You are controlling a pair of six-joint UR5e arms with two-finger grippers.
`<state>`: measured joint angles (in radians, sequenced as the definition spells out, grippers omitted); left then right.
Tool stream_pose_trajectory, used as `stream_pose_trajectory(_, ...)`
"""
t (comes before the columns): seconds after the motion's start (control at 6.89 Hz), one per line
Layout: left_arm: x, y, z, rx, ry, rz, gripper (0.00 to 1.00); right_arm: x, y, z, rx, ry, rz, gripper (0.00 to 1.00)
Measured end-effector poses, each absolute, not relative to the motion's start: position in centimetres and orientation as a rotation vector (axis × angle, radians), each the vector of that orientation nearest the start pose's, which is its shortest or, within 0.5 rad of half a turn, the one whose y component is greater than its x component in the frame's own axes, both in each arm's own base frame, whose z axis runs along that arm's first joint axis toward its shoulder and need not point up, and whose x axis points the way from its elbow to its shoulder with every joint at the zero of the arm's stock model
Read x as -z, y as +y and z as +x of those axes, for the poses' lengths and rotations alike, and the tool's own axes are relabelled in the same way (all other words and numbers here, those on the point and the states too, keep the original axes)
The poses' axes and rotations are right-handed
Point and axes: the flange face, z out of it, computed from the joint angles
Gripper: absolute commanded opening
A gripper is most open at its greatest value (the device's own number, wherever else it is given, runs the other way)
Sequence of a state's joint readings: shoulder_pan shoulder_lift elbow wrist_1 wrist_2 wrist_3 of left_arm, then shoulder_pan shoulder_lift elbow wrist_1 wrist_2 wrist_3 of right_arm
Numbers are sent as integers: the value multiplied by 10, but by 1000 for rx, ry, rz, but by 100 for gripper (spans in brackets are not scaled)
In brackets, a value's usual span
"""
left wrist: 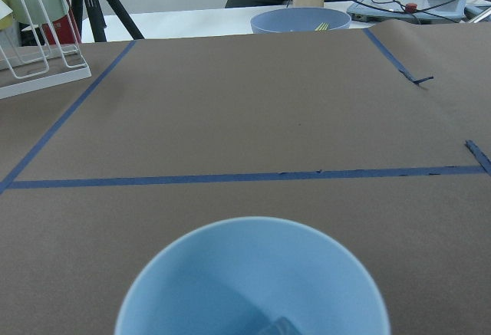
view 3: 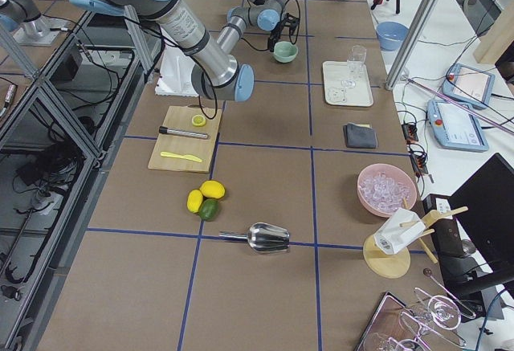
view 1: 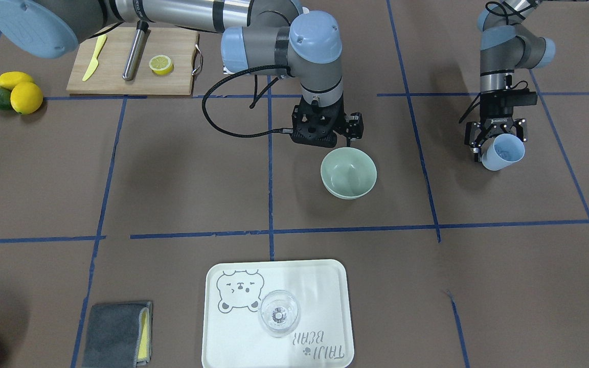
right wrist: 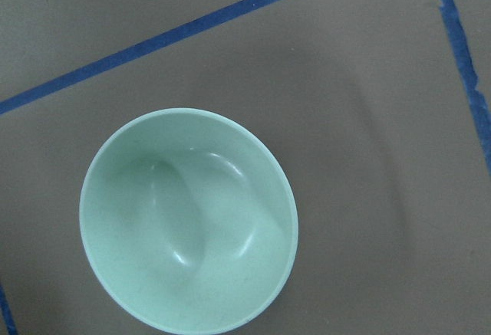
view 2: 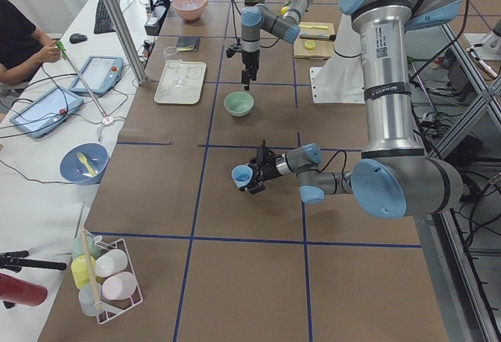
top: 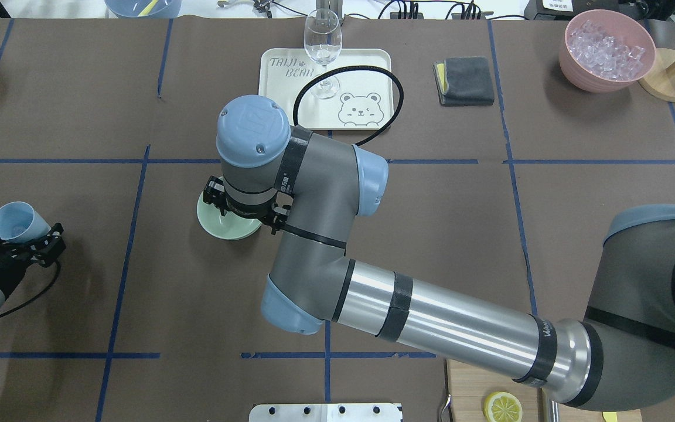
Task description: Pour ice into bowl
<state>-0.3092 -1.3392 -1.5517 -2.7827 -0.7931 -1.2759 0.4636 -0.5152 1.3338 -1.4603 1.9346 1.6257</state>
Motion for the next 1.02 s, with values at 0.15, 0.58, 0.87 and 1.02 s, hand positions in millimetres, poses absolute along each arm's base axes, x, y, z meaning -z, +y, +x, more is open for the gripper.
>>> stream_pose_trajectory(0.15,-634,-315,319,385,652,956,97,-55,-434,-632,-313,-974,-145,100)
stream_pose_trajectory(0.58,-638,-316,317,383,643,960,0,-45,-445,-607,-325,-989,-154,100)
stream_pose_trajectory(0.87,-636,-315,312,377,640,964,0,-42,-449,-593,-330,-997,-158,100)
stream_pose_trajectory(1.02,-623,-316,313,361,648,976,0,-49,-453,-578,-333,-1001,-165,100)
